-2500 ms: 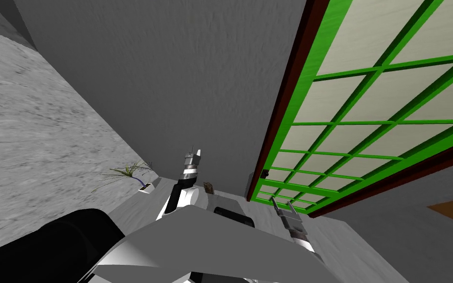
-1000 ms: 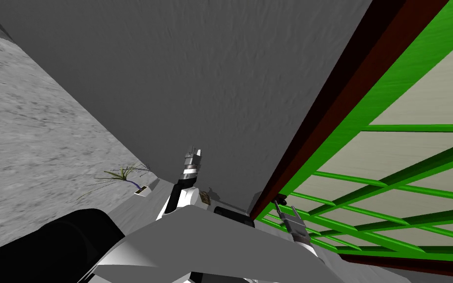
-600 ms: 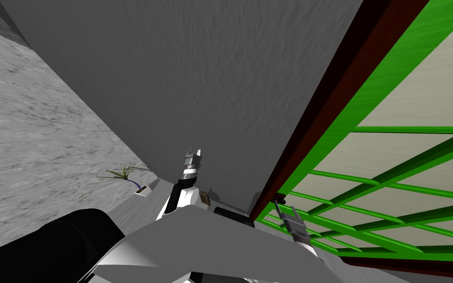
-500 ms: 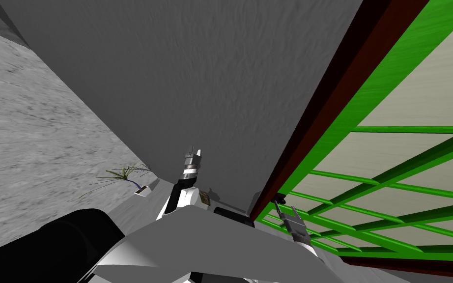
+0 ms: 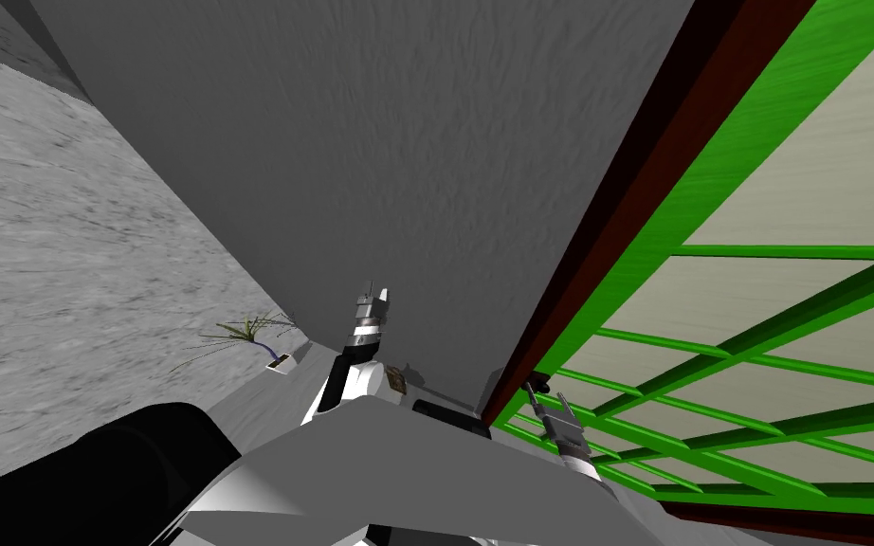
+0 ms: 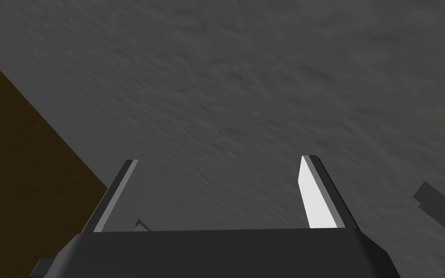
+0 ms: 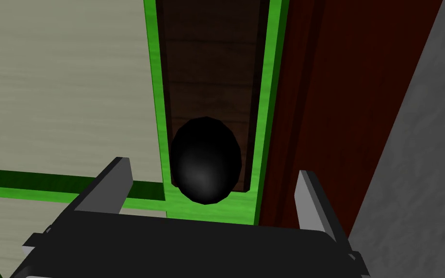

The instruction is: Pull the door open

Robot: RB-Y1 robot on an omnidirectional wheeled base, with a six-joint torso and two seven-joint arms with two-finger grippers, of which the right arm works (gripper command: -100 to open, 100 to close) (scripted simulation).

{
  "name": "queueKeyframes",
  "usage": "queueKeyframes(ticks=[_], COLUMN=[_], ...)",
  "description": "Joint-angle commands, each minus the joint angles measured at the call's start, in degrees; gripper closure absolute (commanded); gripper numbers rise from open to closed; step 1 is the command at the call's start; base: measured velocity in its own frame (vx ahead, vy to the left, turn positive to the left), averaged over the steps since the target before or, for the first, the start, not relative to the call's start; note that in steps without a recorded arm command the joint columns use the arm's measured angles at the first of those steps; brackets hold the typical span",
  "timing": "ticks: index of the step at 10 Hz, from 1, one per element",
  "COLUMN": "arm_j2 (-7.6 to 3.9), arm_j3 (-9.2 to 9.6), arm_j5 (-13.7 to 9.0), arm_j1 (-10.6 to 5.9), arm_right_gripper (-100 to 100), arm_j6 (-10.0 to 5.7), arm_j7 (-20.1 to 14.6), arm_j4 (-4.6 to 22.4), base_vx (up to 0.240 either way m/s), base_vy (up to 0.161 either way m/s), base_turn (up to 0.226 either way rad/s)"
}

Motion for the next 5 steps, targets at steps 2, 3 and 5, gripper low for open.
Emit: queueKeyframes(ticks=[2,3,5], arm_j2=[-0.05,-0.05,-0.05], arm_j3=[0.01,0.01,0.01], arm_j5=[0.0,0.0,0.0], arm_j1=[0.08,0.08,0.08], arm_right_gripper=[100,100,100], arm_j6=[-0.16,-0.16,-0.16], arm_j7=[-0.2,-0.2,-0.2], arm_j4=[-0.1,-0.1,-0.1], base_vx=[0.0,0.0,0.0], base_vy=[0.002,0.005,0.0], base_turn=[-0.022,-0.002,0.0])
